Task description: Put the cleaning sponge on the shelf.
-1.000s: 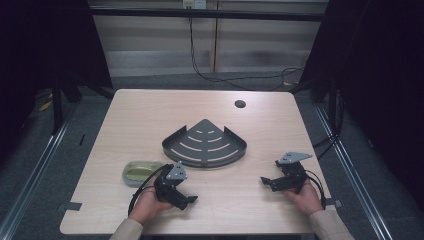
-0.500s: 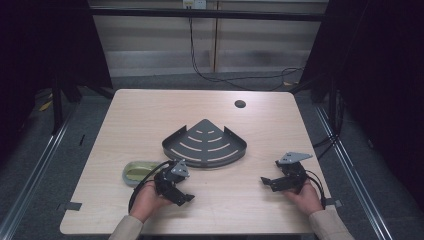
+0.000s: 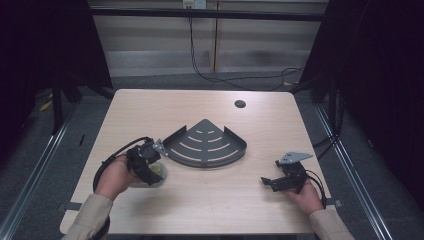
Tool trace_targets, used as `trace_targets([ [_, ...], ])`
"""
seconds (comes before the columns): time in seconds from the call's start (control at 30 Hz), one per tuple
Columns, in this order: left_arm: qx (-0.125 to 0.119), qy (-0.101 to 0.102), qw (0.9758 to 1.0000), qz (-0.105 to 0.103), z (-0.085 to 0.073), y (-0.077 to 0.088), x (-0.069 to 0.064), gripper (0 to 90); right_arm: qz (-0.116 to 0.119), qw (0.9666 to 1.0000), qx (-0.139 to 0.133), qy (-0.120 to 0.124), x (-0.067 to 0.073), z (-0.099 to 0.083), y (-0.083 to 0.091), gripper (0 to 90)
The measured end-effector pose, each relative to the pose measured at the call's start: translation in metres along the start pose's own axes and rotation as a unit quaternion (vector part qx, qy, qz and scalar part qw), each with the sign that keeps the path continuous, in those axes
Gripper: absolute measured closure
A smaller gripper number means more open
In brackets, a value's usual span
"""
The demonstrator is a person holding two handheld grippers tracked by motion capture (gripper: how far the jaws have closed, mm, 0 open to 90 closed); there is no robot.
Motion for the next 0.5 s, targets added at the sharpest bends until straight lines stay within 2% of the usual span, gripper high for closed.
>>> trace_targets([
  [0.03,0.024,0.003,0.9997,0.008,-0.009,0.001,0.011,35.6,0.000,1.0000,0.000,0.000,0.000,0.000,0.000,9.1],
  [0.07,0.024,0.003,0.9997,0.008,-0.009,0.001,0.011,36.1,0.000,1.0000,0.000,0.000,0.000,0.000,0.000,9.1],
  [0.17,0.053,-0.008,0.9986,0.004,-0.019,0.001,0.021,41.1,-0.001,1.0000,0.000,-0.001,0.000,0.000,0.000,9.1],
  [0.27,0.066,-0.017,0.9976,0.001,-0.021,0.001,0.025,43.9,-0.001,1.0000,0.000,0.000,0.000,0.000,0.000,9.1],
  [0.33,0.090,-0.027,0.9956,0.000,-0.023,-0.001,0.030,45.5,0.000,1.0000,0.000,0.001,0.000,0.000,0.000,9.1],
  [0.47,0.102,-0.031,0.9943,-0.009,-0.023,-0.004,0.031,50.7,0.000,1.0000,-0.001,0.000,0.000,0.000,0.000,9.1],
  [0.5,0.112,-0.037,0.9930,-0.012,-0.023,-0.006,0.032,51.6,0.000,1.0000,-0.001,0.000,0.000,0.000,0.000,9.1],
])
Point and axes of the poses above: each handheld gripper's, and its own axes: y roughly backward along the jaws, z roughly out of its top, x roughly to its left, the point moved 10 cm from there along -y, roughly forward along the jaws, and after that the axes turned 6 degrees about y, right-handed, at the moved point
